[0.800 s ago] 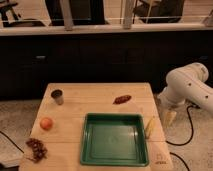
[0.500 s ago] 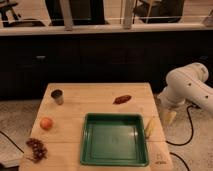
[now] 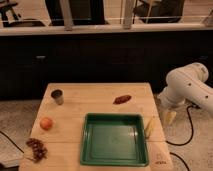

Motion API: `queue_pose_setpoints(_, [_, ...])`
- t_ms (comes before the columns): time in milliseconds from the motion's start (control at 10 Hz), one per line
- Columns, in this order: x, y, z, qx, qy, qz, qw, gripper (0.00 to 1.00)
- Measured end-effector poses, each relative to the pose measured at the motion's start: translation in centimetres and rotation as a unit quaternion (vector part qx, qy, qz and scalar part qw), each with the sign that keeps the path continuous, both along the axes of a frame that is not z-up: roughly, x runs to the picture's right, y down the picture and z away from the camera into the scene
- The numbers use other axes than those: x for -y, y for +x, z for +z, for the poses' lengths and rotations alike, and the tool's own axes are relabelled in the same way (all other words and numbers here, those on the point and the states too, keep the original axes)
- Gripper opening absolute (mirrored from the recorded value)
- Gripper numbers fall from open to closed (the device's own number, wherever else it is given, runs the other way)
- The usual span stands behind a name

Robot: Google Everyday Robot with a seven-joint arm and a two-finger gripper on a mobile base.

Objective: Place pepper in tray

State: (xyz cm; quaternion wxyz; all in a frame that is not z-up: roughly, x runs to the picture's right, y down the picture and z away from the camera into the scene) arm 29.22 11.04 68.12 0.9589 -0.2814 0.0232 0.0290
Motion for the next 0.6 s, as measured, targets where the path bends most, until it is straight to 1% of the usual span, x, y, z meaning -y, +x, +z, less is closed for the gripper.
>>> queue_pose_setpoints(100, [0.0, 0.0, 0.1, 0.000, 0.001, 0.000, 1.0000, 0.80])
queue_pose_setpoints(200, [0.3, -0.5, 0.7, 0.003, 0.004, -0.004, 1.0000, 0.80])
queue_pose_setpoints(400, [1.1, -2.4, 2.3, 0.015, 0.007, -0.009, 0.9998, 0.80])
queue_pose_setpoints(600, [1.3, -2.7, 2.7, 0.017, 0.009, -0.011, 0.9998, 0.80])
